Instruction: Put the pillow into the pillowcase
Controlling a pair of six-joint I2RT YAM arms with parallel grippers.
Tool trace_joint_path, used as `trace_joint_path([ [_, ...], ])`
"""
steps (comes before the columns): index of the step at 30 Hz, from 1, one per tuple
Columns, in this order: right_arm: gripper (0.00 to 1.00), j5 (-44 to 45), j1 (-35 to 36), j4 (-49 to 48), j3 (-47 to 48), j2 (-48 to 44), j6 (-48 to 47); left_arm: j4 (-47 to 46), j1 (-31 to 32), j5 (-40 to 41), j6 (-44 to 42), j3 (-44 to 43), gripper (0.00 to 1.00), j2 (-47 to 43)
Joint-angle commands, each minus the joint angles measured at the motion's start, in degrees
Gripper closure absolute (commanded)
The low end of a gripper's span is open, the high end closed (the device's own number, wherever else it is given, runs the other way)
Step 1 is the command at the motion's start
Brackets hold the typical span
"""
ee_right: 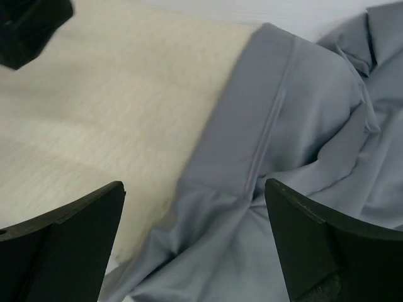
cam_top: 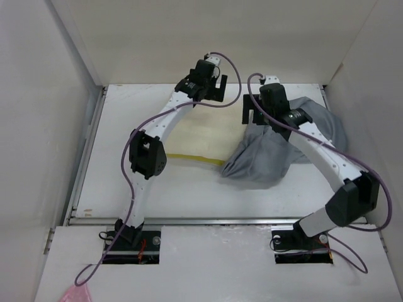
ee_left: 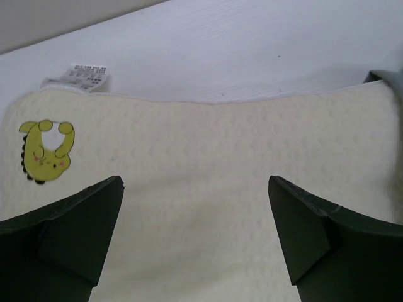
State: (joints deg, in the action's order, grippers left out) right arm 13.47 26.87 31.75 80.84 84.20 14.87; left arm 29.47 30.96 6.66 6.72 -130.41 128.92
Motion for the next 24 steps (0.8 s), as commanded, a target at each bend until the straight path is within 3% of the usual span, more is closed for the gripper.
trace_joint_path([
  [1,0.03,1.2,-1.9,3.8,5.2,3.8,0.9,0.1,-1.6,-5.6,-12.0,-5.2,0.0,3.4],
  [7,0.03,0.5,-6.0,6.0,9.8,11.4,-0.3,-2.8,-1.6,-14.9,-24.9,-0.8,0.0,7.0],
  [14,0.03,-2.7,-8.3,6.1,17.2,20.0,-0.3,-5.4,-1.6,-21.8,-28.0,-1.3,0.0,15.7],
  [15,0.03,-2.8,-8.3,6.9,18.4,21.0,-0.3,-4.6,-1.6,-23.9,-29.6,-1.3,0.15,16.3],
  [16,0.03,-2.8,-8.3,6.9,20.0,21.8,-0.3,-4.6,-1.6,-25.8,-30.1,-1.3,0.39,16.8],
  [17,0.03,-2.8,-8.9,6.9,20.7,23.2,-0.3,-4.6,-1.6,-26.3,-30.1,-1.3,0.65,16.8],
  [18,0.03,-2.8,-8.9,6.9,21.4,23.9,-0.3,-5.6,-1.6,-24.2,-27.8,-0.2,1.0,17.4],
  [22,0.03,-1.1,-9.4,9.1,27.2,29.4,-0.3,-6.6,-1.6,-24.7,-24.1,1.6,1.0,15.2],
  [24,0.07,0.7,-9.4,11.7,31.2,32.8,1.0,-8.9,-1.6,-18.3,-19.1,5.1,1.0,12.4],
])
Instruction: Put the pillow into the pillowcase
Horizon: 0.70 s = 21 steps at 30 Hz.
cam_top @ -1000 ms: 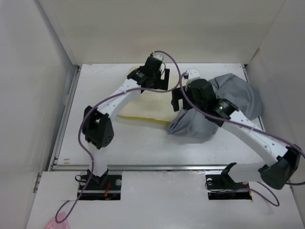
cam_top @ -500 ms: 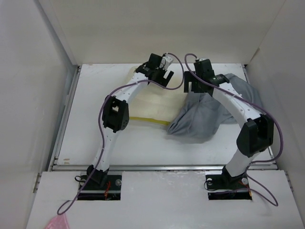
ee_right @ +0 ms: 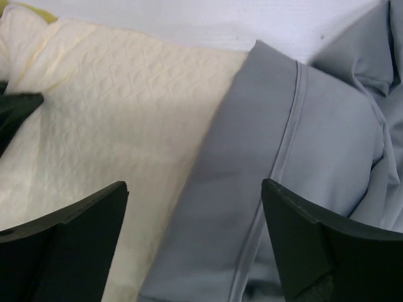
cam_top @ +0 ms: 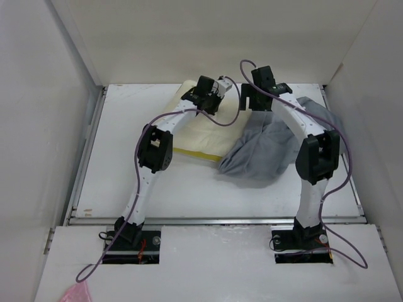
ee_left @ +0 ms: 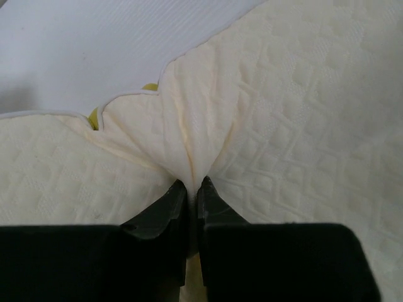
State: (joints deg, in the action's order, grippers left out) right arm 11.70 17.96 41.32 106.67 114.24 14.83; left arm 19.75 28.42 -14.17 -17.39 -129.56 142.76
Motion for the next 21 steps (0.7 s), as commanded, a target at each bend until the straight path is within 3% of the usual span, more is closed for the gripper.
trace_joint_path([
  [1,0.11,3.1,-0.5,2.6,6.3,3.5,1.1,-0.2,0.9,4.1,5.0,5.7,1.0,-4.8],
  [4,0.21,5.2,-0.5,3.1,7.5,5.6,2.9,-2.1,0.9,7.3,6.8,7.7,1.0,-8.3],
  [8,0.24,10.3,-0.5,4.3,8.0,7.5,4.2,-2.1,0.4,7.4,7.4,6.3,1.0,-12.4],
  [9,0.32,11.7,-0.5,4.3,8.0,8.4,4.2,-3.0,0.4,6.7,7.4,6.3,1.0,-12.9],
  [10,0.52,11.8,-0.5,4.3,8.5,9.4,4.8,-3.0,0.4,5.7,7.4,6.3,1.0,-13.5],
  [12,0.67,12.3,-0.5,4.8,9.1,10.0,5.3,-3.0,1.0,5.0,8.0,6.3,1.0,-14.9],
  [14,0.91,12.3,-0.5,5.3,9.9,10.6,5.8,-3.5,1.0,5.0,8.0,8.9,1.0,-16.4],
  [15,0.96,12.3,-0.5,5.3,9.9,9.7,5.8,-4.5,1.0,5.0,8.0,10.1,1.0,-18.2],
  [16,1.0,11.2,-0.5,5.3,9.9,9.1,5.8,-5.8,1.5,5.0,8.0,12.8,1.0,-19.2],
  [21,1.0,1.5,-0.5,-2.0,7.9,1.9,0.9,-8.1,2.2,4.2,8.6,18.0,1.0,-24.8],
])
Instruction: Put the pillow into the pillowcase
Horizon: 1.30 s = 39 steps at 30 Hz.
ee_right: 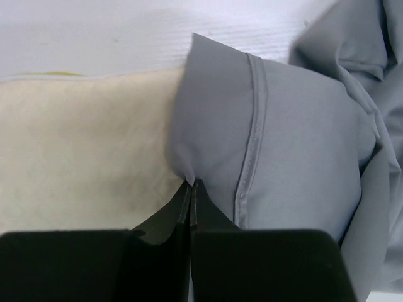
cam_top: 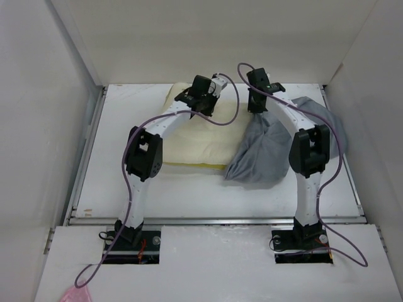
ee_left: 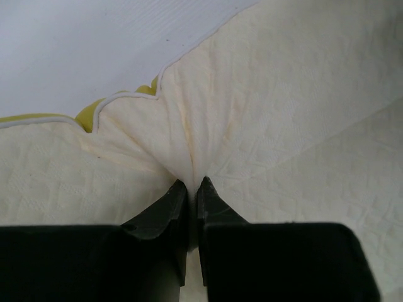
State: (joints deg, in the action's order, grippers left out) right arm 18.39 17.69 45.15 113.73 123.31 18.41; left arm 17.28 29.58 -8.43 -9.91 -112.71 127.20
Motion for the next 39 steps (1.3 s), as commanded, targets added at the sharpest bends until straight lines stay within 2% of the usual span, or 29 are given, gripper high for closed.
trace_joint_path([
  [1,1.0,-7.2,-0.2,-7.2,0.2,-8.3,-3.6,-5.6,1.7,-1.6,1.1,1.2,1.0,-11.1],
  [5,1.0,-16.3,3.4,-11.8,-2.5,-13.6,-7.5,-6.3,3.8,-2.1,1.1,3.6,1.0,-15.8],
  [11,1.0,-17.8,9.6,-13.8,-1.8,-15.8,-13.1,-6.3,5.8,-1.6,2.7,5.8,1.0,-21.2],
  [15,1.0,-23.2,10.7,-15.2,0.5,-14.7,-13.7,-6.9,8.0,-1.0,2.7,8.0,1.0,-25.7],
  [19,1.0,-39.4,12.9,-16.8,5.2,-12.2,-13.7,-7.8,9.4,-0.8,3.2,8.7,1.0,-28.1],
  [21,1.0,-44.1,14.3,-16.8,9.5,-11.2,-14.2,-7.3,10.1,1.4,5.3,7.4,1.0,-28.1],
  [24,1.0,-45.9,14.8,-15.4,14.8,-10.2,-14.2,-7.2,10.1,3.7,6.2,9.9,1.0,-28.8],
  [25,1.0,-49.3,14.3,-16.5,14.8,-10.2,-14.2,-8.0,10.6,4.3,6.9,11.2,1.0,-29.4],
  [26,1.0,-57.6,13.0,-17.5,14.8,-10.2,-14.2,-8.6,10.6,4.8,7.6,12.5,1.0,-30.2],
  [29,1.0,-67.8,11.8,-18.8,14.8,-11.8,-13.7,-10.6,10.6,6.4,10.2,16.8,1.0,-31.4],
  [30,1.0,-75.0,11.1,-18.8,14.8,-12.3,-13.7,-11.1,10.6,7.6,11.0,18.7,1.0,-31.4],
  [33,1.0,-84.3,11.1,-20.0,12.5,-14.0,-10.3,-12.9,10.0,12.9,15.6,20.2,1.0,-31.4],
  [34,0.99,-85.4,11.1,-22.5,9.4,-15.1,-8.8,-12.9,10.0,12.9,16.6,20.9,1.0,-30.7],
  [35,0.89,-85.5,12.1,-22.6,8.1,-15.1,-8.1,-13.5,10.0,14.5,18.1,20.9,1.0,-30.7],
  [36,0.86,-84.4,12.7,-21.5,7.0,-15.1,-8.1,-13.5,10.0,15.0,19.1,21.5,1.0,-29.8],
  [38,0.86,-76.9,12.7,-18.4,3.5,-15.1,-8.1,-13.5,10.0,17.7,21.3,22.0,1.0,-29.0],
  [39,0.75,-73.6,12.0,-16.9,2.5,-14.6,-8.1,-13.5,9.4,18.4,21.9,22.9,1.0,-28.4],
])
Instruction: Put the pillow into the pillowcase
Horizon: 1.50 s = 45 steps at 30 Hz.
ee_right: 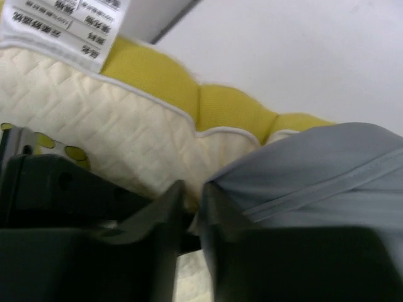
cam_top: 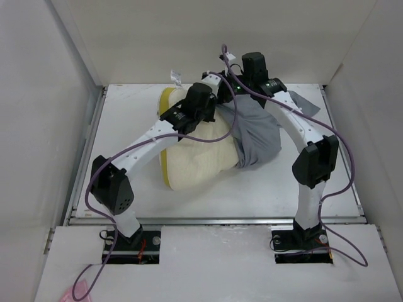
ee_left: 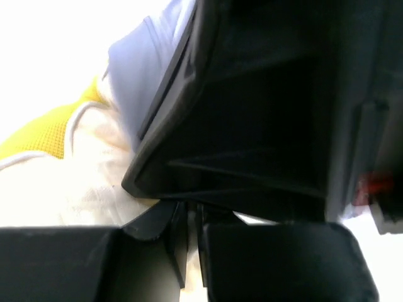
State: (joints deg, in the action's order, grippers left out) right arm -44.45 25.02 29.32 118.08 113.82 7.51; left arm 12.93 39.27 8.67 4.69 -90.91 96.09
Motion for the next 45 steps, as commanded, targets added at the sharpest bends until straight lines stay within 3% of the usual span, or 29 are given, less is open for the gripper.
trace_joint_path([
  [1,0.66,-3.0,3.3,0.6,-2.7,-5.1,2.8,-9.1,-0.3,2.0,8.0,1.6,1.0,2.7],
  [7,0.1,18.4,-1.6,10.0,-7.1,-7.1,0.9,-9.1,-3.0,3.1,12.2,5.7,1.0,4.5],
  [9,0.0,23.1,-2.3,10.5,-9.6,-9.9,0.9,-7.4,-3.6,3.1,12.2,5.7,1.0,5.1],
  [10,0.0,24.4,-2.3,10.5,-10.5,-13.4,0.4,-6.6,-4.2,2.5,12.8,4.9,0.8,5.2],
  [11,0.0,25.6,-2.3,10.5,-11.5,-15.3,0.4,-5.7,-4.2,2.5,12.8,4.9,0.7,5.8],
  [12,0.0,28.3,-2.3,10.5,-13.6,-17.1,0.4,-4.2,-4.2,2.5,13.3,4.2,0.54,5.8],
  [13,0.0,29.6,-2.3,10.5,-15.1,-21.0,-0.2,-3.6,-4.7,2.5,13.3,4.2,0.18,5.8],
  [14,0.0,30.7,-2.3,10.5,-16.6,-22.7,-1.1,-3.6,-4.7,2.5,13.3,4.2,0.0,4.1],
  [16,0.0,35.0,-2.3,11.3,-21.1,-25.7,-2.3,-2.9,-4.7,3.0,15.0,6.8,0.0,1.8],
  [18,0.0,39.7,-0.6,11.9,-23.9,-28.9,-2.3,-2.4,-6.1,4.0,15.8,9.2,0.0,-3.3],
  [22,0.0,60.8,9.0,15.2,-32.0,-32.2,1.5,-1.9,-8.3,6.3,18.4,16.7,0.0,-13.7],
  [24,0.0,64.1,10.8,16.7,-36.3,-34.6,7.7,-3.4,-8.9,2.5,16.3,22.4,0.0,-18.4],
  [28,0.08,61.4,10.8,17.3,-48.2,-39.0,17.4,-8.4,0.7,-11.1,2.9,31.6,0.0,-20.2],
  [30,0.1,59.7,10.8,15.8,-53.6,-40.8,19.2,-6.9,5.1,-11.2,0.4,34.0,0.0,-18.8],
  [36,0.1,59.0,10.3,15.1,-60.2,-47.4,24.0,-0.6,15.1,3.4,2.5,34.4,0.0,-6.5],
  [41,0.1,57.0,9.1,13.0,-63.3,-48.7,24.6,0.7,15.8,9.9,3.1,30.0,0.0,4.9],
  [42,0.1,57.0,8.6,12.3,-63.3,-48.7,24.6,1.5,15.8,11.1,4.0,28.3,0.04,9.5],
  [43,0.1,56.5,8.6,12.3,-64.0,-49.2,24.6,2.2,15.8,11.1,4.0,26.8,0.26,11.5],
  [44,0.1,56.5,8.6,11.0,-64.9,-49.2,24.6,3.5,15.8,12.3,6.4,23.1,0.99,13.3],
  [45,0.1,56.0,8.6,10.4,-64.9,-49.2,22.9,4.9,15.1,13.9,8.0,21.1,1.0,14.8],
])
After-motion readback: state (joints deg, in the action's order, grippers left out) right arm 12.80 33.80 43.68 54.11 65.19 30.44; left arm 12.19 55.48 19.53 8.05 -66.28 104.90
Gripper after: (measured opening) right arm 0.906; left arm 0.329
